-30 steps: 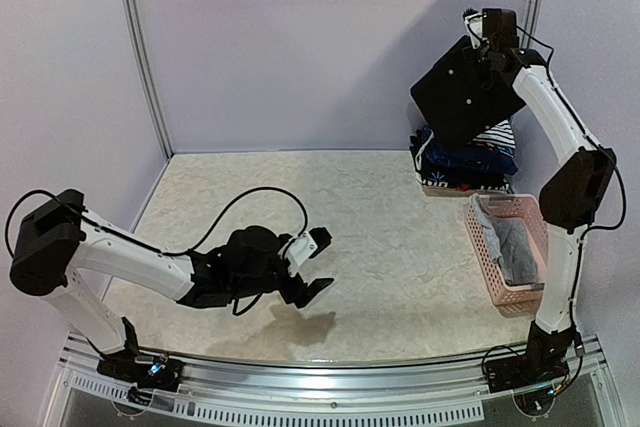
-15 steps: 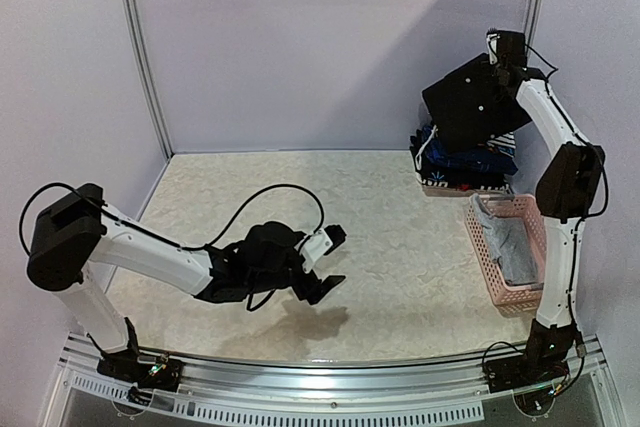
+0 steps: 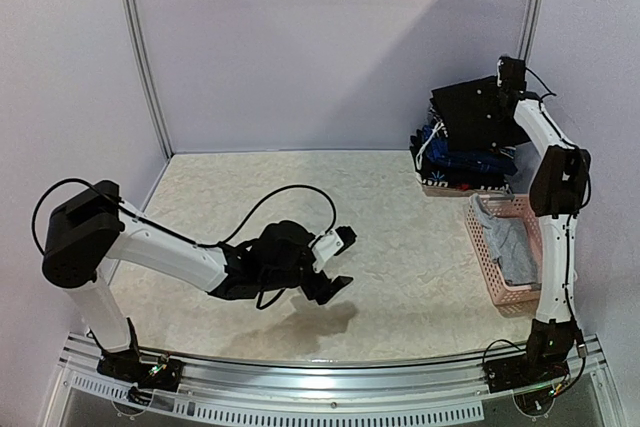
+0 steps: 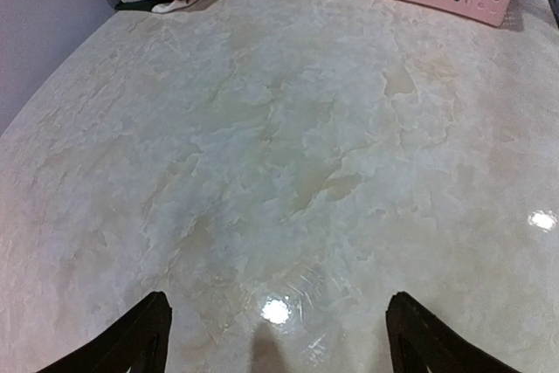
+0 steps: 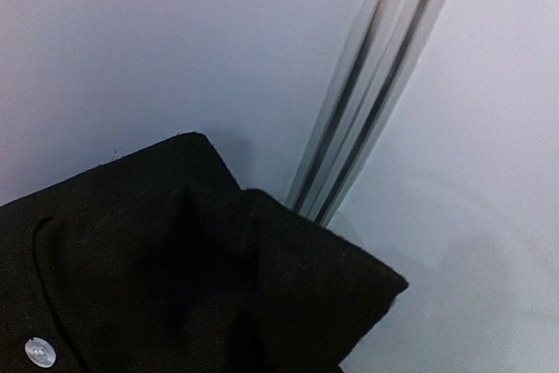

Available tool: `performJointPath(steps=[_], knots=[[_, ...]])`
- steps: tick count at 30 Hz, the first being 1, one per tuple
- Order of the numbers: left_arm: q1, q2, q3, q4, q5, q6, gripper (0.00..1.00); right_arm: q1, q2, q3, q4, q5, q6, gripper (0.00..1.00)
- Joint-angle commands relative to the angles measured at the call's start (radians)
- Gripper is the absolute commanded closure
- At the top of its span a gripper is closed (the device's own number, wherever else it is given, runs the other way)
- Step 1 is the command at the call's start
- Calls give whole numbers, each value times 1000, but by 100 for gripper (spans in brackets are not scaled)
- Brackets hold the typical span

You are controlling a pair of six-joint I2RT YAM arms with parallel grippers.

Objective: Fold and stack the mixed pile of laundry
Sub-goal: Place the square-folded shirt at the center of the board.

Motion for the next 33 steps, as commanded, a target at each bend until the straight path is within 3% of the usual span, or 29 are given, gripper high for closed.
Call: performJointPath(steps=[1, 11, 15, 18, 24, 33], knots=[[10, 26, 28, -21, 12, -10, 13, -24, 40, 34, 94, 59, 60, 100], [12, 45, 43, -24, 19, -14, 13, -59, 104, 34, 145, 60, 158, 97], [13, 45, 40, -22, 19, -16, 13, -68, 117, 34, 144, 44, 194, 82], [13, 43, 36, -20, 20, -18, 13, -68, 113, 34, 138, 34, 217, 54], [12, 35, 17, -2, 22, -22, 14, -68, 68, 33, 114, -30, 265, 29], [13, 10, -25, 37, 31, -32, 13, -68, -81, -59, 110, -112, 297, 10]])
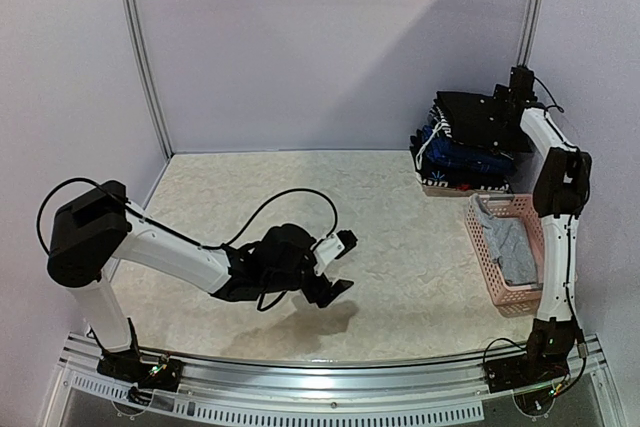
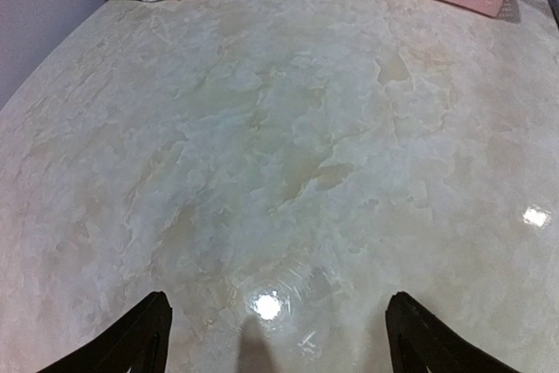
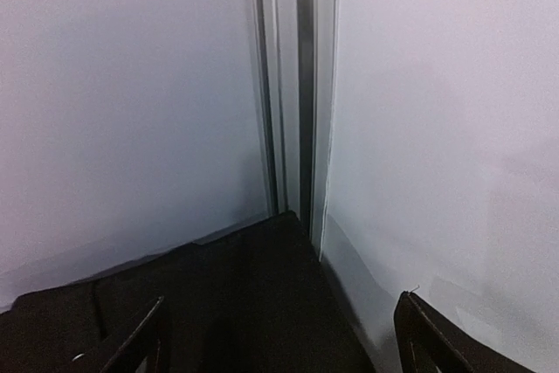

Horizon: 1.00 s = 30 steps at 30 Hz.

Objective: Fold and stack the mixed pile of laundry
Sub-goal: Place the square-folded shirt at the center of the board, then adjust the square-folded shirt at the corner of the board.

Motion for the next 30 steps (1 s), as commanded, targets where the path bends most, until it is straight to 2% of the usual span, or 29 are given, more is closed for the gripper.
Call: performJointPath(steps=[1, 7, 17, 21, 25, 30], knots=[[12, -23, -31, 33, 14, -18, 14, 0, -159, -75, 24, -60, 26, 9], [12, -44, -63, 58, 23, -29, 14, 1, -267, -190, 75, -153, 24, 1], [11, -85, -108, 86, 52, -37, 14, 1, -316, -379, 136, -362, 84, 1], [11, -103, -127, 88, 58, -37, 14, 2, -250, -358, 137, -445, 114, 1], [10, -121, -146, 95, 58, -38, 14, 3, -148, -257, 89, -514, 128, 1], [9, -129, -158, 102, 58, -37, 14, 35, -36, -159, 32, -497, 89, 1]])
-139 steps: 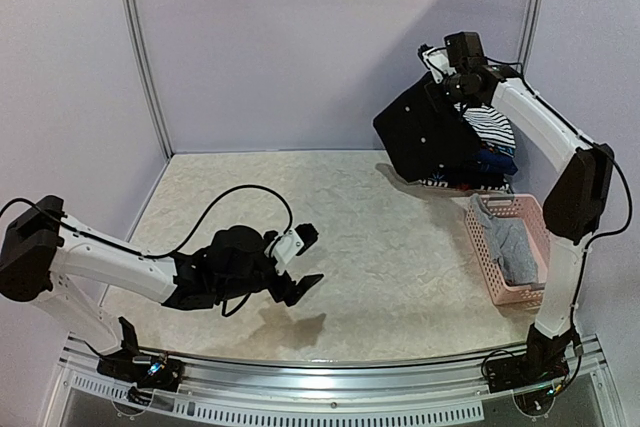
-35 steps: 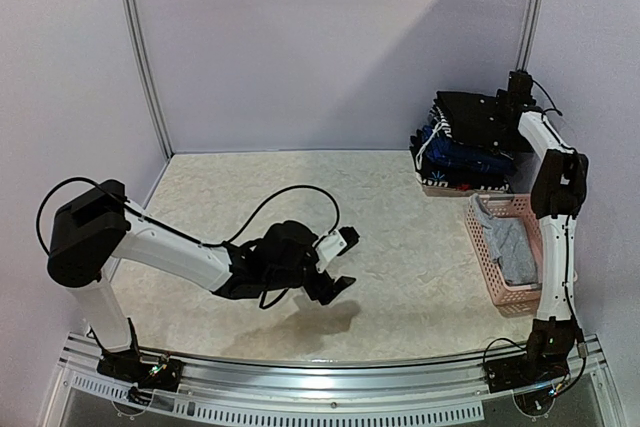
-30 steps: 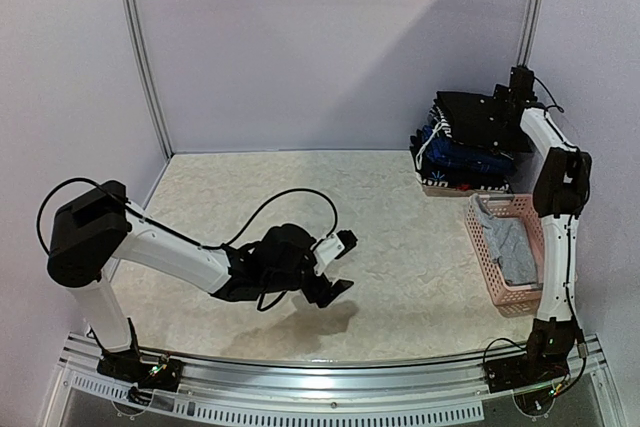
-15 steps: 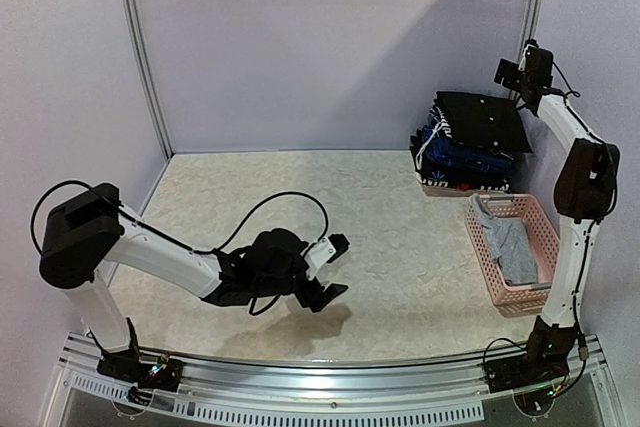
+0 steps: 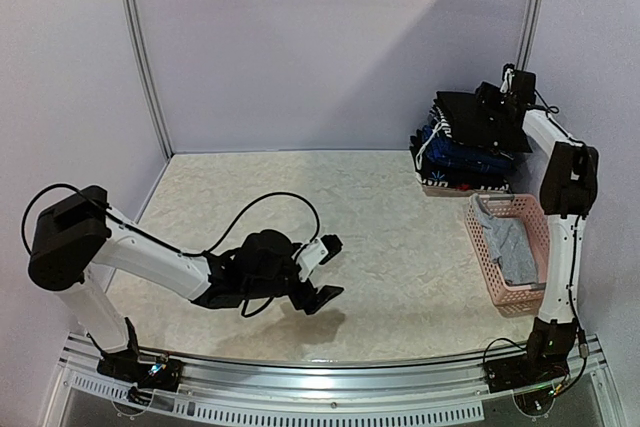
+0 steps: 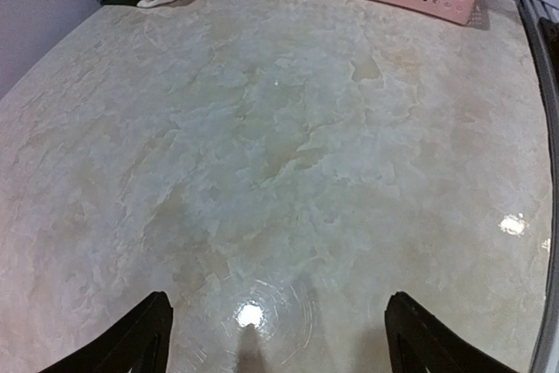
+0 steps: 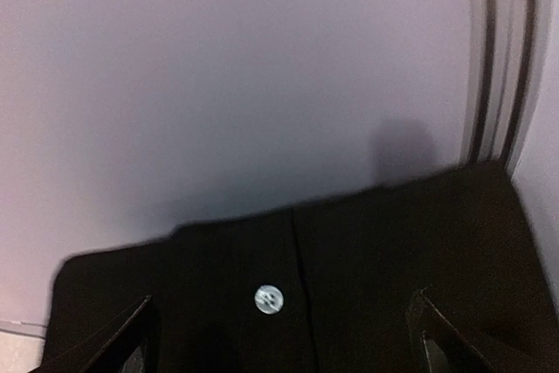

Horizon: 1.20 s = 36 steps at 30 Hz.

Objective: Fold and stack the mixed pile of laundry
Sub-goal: Adjust the square-folded shirt at the corner of the board.

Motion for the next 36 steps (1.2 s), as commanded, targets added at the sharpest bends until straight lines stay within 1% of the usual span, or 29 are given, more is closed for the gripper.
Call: performJointPath(steps=[1, 4, 8, 9, 11, 21, 28, 34, 36], knots=[[9, -24, -18, 27, 9, -5, 14, 41, 97, 61, -72, -9, -39, 1], [9, -24, -16, 27, 8, -5, 14, 76, 117, 66, -72, 33, -103, 1], [9, -24, -13, 24, 8, -4, 14, 106, 148, 87, -79, 83, -146, 1], [9, -23, -12, 24, 8, -5, 14, 138, 155, 99, -86, 99, -161, 1], [9, -20, -11, 25, 9, -5, 14, 162, 171, 114, -92, 137, -186, 1], [9, -26, -17, 19, -2, -5, 15, 180, 208, 119, -77, 214, -155, 1], [9, -29, -19, 17, -2, -5, 15, 180, 182, 118, -76, 228, -163, 1], [9, -36, -30, 26, -8, -5, 15, 180, 106, 115, -68, 245, -182, 1], [9, -38, -33, 30, -8, -26, 15, 180, 79, 115, -66, 247, -186, 1]])
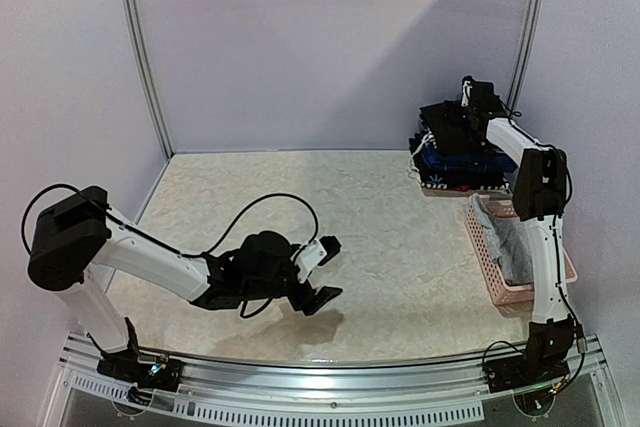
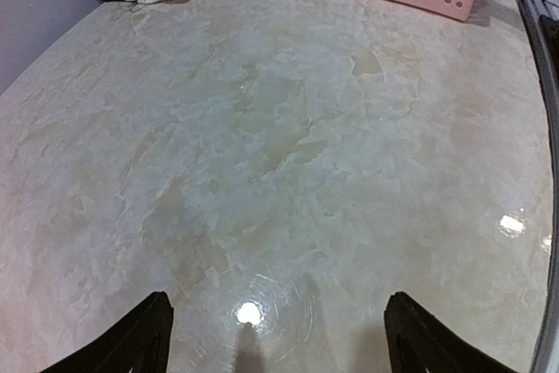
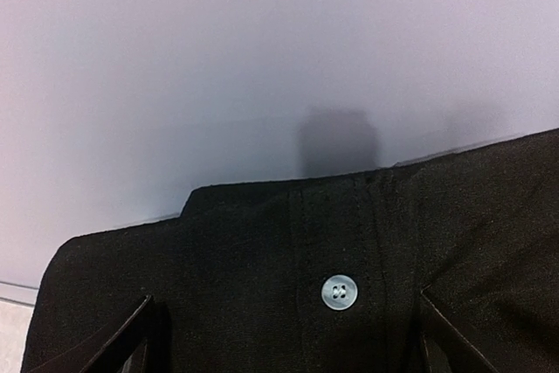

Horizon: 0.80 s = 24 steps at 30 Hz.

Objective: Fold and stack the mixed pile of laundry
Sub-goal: Adjust the square-folded shirt at the corner of the board, then reset both arms

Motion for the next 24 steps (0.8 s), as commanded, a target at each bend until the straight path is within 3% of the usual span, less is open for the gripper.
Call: performJointPath(steps=[1, 15, 24], knots=[[9, -37, -20, 20, -9, -27, 15, 8, -89, 11, -24, 19, -10, 1], [9, -59, -53, 48, -9, -41, 15, 8, -259, -28, -27, 3, -3, 1], [9, -88, -80, 66, -15, -50, 15, 25, -395, -186, 7, -16, 60, 1]])
